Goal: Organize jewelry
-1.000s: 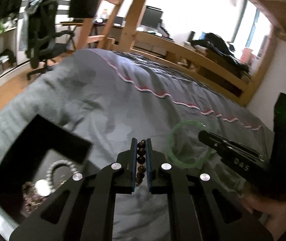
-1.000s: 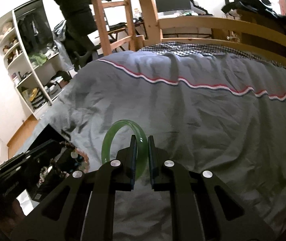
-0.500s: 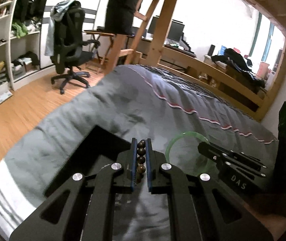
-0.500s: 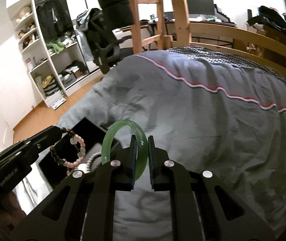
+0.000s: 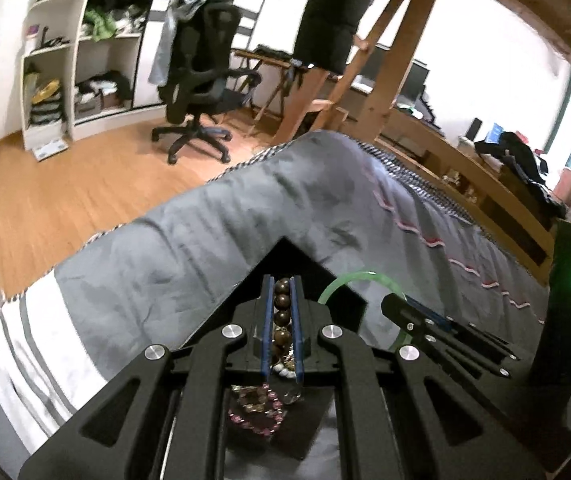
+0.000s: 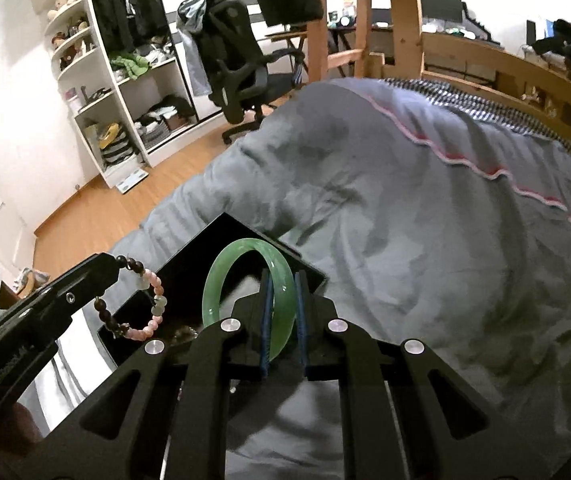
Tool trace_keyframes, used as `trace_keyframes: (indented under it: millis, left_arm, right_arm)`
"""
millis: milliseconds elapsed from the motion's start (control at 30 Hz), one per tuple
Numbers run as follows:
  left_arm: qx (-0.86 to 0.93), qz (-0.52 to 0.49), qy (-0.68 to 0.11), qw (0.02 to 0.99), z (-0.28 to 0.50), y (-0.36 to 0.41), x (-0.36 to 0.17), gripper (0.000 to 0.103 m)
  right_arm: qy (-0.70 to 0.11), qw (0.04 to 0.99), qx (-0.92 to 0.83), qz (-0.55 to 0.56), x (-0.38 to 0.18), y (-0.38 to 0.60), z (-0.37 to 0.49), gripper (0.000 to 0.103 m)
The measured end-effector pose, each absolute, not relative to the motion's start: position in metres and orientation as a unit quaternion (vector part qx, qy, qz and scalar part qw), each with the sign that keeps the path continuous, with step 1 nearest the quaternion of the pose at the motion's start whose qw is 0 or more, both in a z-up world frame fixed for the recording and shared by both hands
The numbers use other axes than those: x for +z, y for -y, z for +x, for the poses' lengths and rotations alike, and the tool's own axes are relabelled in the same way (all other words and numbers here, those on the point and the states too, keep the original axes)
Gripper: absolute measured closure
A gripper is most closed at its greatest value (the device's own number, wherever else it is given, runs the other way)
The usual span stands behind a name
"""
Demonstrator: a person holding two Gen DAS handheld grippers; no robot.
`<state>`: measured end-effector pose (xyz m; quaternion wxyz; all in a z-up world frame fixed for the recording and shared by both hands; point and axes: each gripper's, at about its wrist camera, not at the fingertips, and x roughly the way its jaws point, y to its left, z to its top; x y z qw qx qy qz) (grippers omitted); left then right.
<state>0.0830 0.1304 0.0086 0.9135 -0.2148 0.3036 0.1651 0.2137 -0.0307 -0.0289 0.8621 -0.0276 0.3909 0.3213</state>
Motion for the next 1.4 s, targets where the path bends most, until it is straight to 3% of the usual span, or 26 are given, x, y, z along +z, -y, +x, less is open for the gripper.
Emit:
trace_keyframes:
  millis: [167,200,233,267,300,333,400,500,733,967,1400]
  left_arm:
    - [0.161,-0.244,-0.323,0.9,0.086,-0.141,-0.001,0.095]
    - [0.163,-0.247,-0.327,0.897,0.086,-0.143,-0.002,0.095]
    - [0.166,-0.249,-0.327,0.896,0.086,-0.143,-0.001,0.088]
    - [0.17,-0.25,-0.324,0.896,0.084,-0.144,0.001,0.08]
    - [0.175,-0.249,-0.322,0.896,0.083,-0.144,0.003,0.064]
    - [0.185,-0.247,-0.316,0.897,0.08,-0.144,0.008,0.053]
    - [0.197,-0.244,-0.308,0.898,0.076,-0.144,0.017,0.049]
    - [0.208,-0.238,-0.308,0.898,0.07,-0.142,0.037,0.026]
    - [0.201,-0.158,-0.313,0.915,0.039,-0.13,0.099,0.008]
    - [0.152,-0.114,-0.347,0.918,-0.005,-0.136,0.127,0.007]
    - [0.094,-0.02,-0.354,0.93,-0.059,-0.108,0.11,0.007]
  right_arm:
    - [-0.411,0.844,0.344,-0.014,-0.042,0.019,0.213,0.09]
    - [-0.415,0.843,0.341,-0.012,-0.043,0.017,0.214,0.084]
    - [-0.416,0.847,0.329,-0.008,-0.044,0.018,0.214,0.075]
    - [-0.414,0.852,0.321,-0.004,-0.044,0.02,0.214,0.041]
    - [-0.398,0.865,0.306,0.012,-0.039,0.028,0.213,0.02]
    - [-0.392,0.871,0.295,0.015,-0.037,0.032,0.213,0.017]
    - [-0.39,0.879,0.275,0.016,-0.029,0.042,0.213,0.014]
    - [-0.392,0.887,0.243,0.022,-0.013,0.058,0.207,0.011]
    - [-0.399,0.874,0.276,-0.004,0.037,0.068,0.157,0.004]
    - [-0.393,0.873,0.283,-0.057,0.062,0.07,0.09,0.004]
    - [-0.37,0.887,0.269,-0.056,0.069,0.097,0.036,0.004]
